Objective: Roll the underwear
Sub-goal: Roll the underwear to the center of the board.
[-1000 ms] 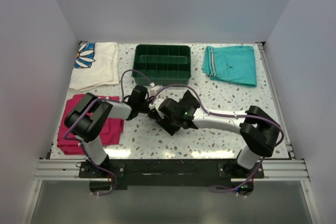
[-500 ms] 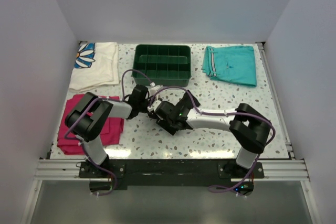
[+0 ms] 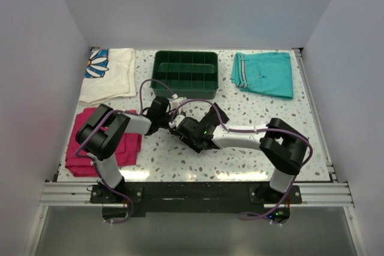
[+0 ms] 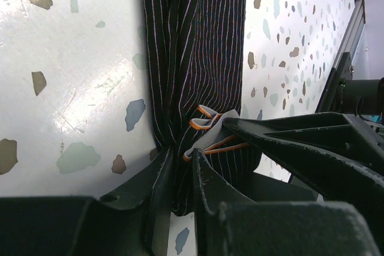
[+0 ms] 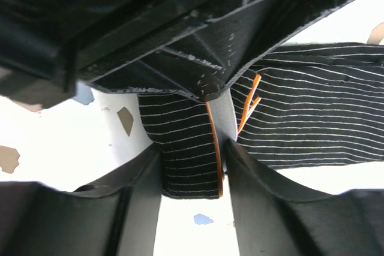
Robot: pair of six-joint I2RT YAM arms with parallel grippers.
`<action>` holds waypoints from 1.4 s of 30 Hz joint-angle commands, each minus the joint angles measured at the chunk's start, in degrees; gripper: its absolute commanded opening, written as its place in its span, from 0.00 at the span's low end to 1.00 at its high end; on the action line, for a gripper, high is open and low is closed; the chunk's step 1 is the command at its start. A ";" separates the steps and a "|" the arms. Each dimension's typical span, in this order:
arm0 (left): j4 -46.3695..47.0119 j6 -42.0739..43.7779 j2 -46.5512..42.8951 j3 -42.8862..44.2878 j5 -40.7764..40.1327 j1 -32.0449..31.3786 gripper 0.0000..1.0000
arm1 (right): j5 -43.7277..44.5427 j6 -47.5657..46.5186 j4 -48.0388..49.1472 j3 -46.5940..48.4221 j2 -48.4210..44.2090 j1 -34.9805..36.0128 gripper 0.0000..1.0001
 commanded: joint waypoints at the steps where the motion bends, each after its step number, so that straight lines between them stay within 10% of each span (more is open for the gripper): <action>1: -7.58 2.38 2.93 -0.85 -3.90 -0.38 0.10 | 0.13 1.21 0.69 -2.40 3.16 -0.17 0.41; 8: -8.72 1.59 0.65 0.03 -6.00 1.11 0.17 | -3.37 2.26 0.16 -2.48 2.99 -0.26 0.33; 16: -11.70 -1.05 -6.82 0.47 -12.86 4.80 0.52 | -9.79 3.32 1.83 -3.98 1.41 -0.17 0.33; 42: -17.95 -4.74 -21.94 -7.44 -27.72 7.09 0.56 | -51.27 12.19 8.16 -5.04 1.14 -7.98 0.31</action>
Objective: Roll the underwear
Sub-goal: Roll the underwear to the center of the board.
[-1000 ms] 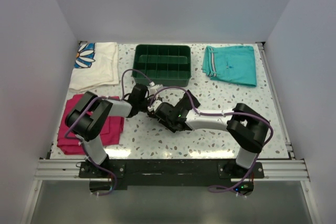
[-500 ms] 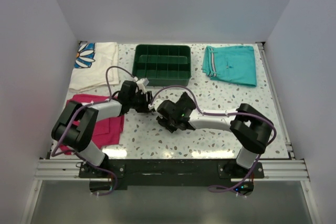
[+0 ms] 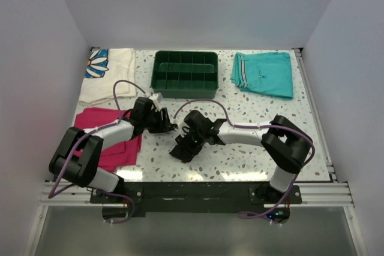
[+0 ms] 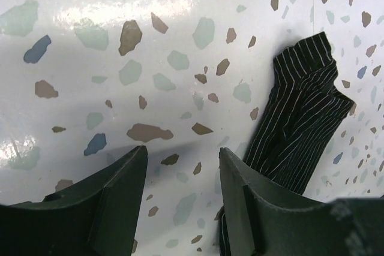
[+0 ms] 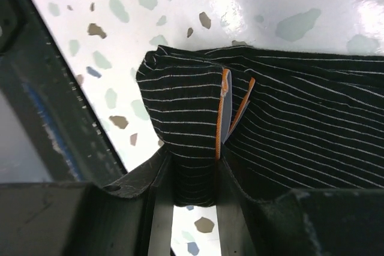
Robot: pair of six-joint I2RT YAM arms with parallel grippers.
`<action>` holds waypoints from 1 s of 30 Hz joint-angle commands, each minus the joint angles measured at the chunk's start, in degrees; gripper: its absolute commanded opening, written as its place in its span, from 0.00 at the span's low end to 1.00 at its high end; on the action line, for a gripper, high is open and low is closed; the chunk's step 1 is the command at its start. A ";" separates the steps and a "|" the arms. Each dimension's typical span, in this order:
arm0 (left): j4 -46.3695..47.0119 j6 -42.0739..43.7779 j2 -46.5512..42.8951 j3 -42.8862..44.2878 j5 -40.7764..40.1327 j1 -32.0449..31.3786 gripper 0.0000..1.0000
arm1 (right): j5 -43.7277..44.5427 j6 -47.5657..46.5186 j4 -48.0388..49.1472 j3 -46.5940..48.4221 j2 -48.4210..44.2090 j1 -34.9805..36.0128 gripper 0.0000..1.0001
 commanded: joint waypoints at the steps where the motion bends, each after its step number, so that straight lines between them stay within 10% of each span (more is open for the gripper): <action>1: -0.18 -1.70 -3.10 -2.06 -2.30 0.36 0.56 | -12.76 3.03 -2.44 -0.75 2.99 -3.27 0.32; 30: 10.65 -6.18 -11.72 -15.43 12.90 -2.37 0.68 | -8.13 14.11 -8.15 0.83 10.74 -9.34 0.34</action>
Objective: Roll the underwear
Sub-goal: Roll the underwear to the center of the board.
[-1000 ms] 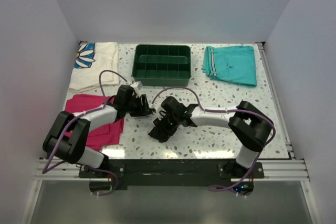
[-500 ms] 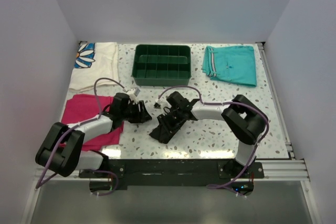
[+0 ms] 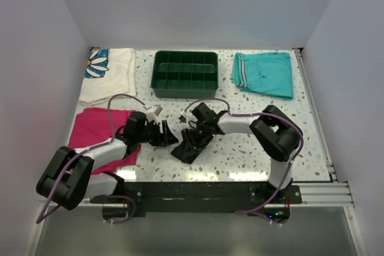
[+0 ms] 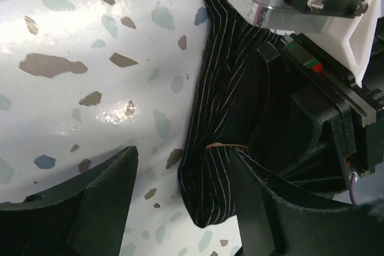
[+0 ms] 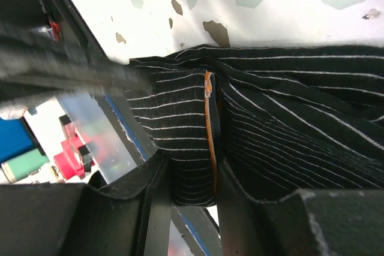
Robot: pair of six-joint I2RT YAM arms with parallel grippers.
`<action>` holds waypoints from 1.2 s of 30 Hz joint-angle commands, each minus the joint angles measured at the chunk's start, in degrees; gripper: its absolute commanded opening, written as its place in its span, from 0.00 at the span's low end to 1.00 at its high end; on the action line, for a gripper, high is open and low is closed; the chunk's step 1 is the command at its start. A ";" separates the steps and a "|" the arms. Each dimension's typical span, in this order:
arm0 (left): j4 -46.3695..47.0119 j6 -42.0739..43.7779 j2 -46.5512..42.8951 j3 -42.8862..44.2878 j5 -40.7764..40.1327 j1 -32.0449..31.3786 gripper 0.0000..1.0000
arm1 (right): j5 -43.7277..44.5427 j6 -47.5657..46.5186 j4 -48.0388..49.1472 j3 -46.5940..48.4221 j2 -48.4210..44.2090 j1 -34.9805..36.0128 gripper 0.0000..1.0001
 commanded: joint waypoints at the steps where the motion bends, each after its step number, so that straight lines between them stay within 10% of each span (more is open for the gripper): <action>1: -2.00 -4.57 -0.04 -0.78 1.01 -1.08 0.68 | 11.33 -0.75 -6.41 -1.09 2.43 -0.07 0.34; 22: -17.04 -13.10 3.55 4.14 0.14 -5.47 0.95 | 15.55 -0.84 -6.23 -1.70 -0.47 -0.07 0.34; 32: -15.54 -18.81 4.52 1.58 -3.47 -7.06 0.82 | 16.78 -1.63 -6.23 -2.85 -3.28 -0.16 0.34; 36: -14.49 -20.40 5.31 0.71 -3.91 -7.06 0.63 | 17.48 -1.63 -5.35 -3.29 -4.43 0.01 0.34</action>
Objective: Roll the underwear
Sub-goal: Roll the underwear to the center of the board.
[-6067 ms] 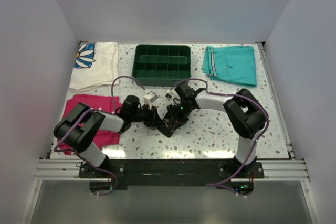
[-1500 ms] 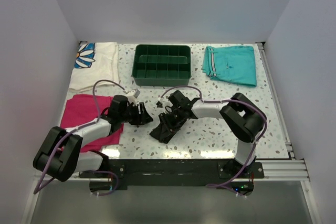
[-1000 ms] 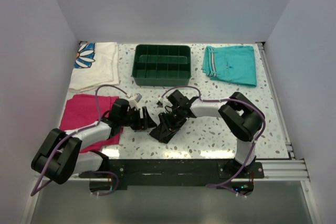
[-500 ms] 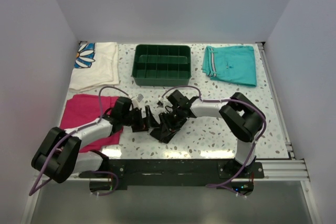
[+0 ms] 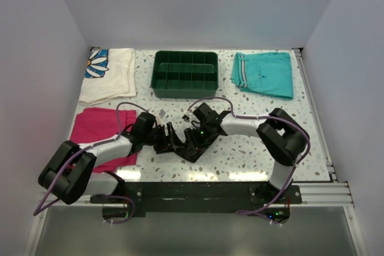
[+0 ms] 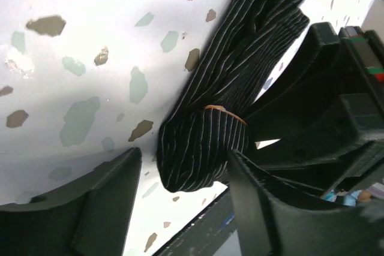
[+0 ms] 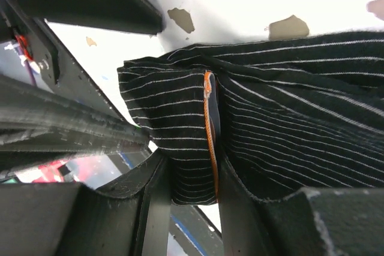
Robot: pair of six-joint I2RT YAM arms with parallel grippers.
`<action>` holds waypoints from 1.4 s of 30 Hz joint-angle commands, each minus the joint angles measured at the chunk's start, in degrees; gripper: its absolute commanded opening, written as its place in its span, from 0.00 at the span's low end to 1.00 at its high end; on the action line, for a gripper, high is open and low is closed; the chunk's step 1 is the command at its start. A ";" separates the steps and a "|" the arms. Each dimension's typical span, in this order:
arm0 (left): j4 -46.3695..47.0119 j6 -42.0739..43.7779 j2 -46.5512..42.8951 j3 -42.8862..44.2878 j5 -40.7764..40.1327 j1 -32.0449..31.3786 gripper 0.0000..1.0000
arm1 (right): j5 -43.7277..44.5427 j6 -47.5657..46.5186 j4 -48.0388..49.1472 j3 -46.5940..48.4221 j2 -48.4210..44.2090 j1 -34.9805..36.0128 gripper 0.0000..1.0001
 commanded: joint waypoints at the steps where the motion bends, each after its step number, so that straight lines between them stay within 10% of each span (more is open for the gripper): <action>1: -4.22 -2.39 2.67 -3.16 -2.86 -0.76 0.60 | 9.04 -2.13 -1.59 -2.35 -0.56 -0.18 0.35; 13: 0.45 -3.00 9.96 -0.26 -1.72 -1.02 0.74 | 9.66 -2.84 -1.59 -1.65 0.49 3.33 0.35; 30: -1.14 -0.72 11.28 -0.26 -4.18 -2.61 0.28 | 14.05 -1.96 -1.94 -2.44 -0.82 3.77 0.38; 42: -3.24 1.47 14.18 2.99 -4.44 -2.96 0.10 | 31.70 -7.66 -5.19 -2.35 -13.46 10.36 0.62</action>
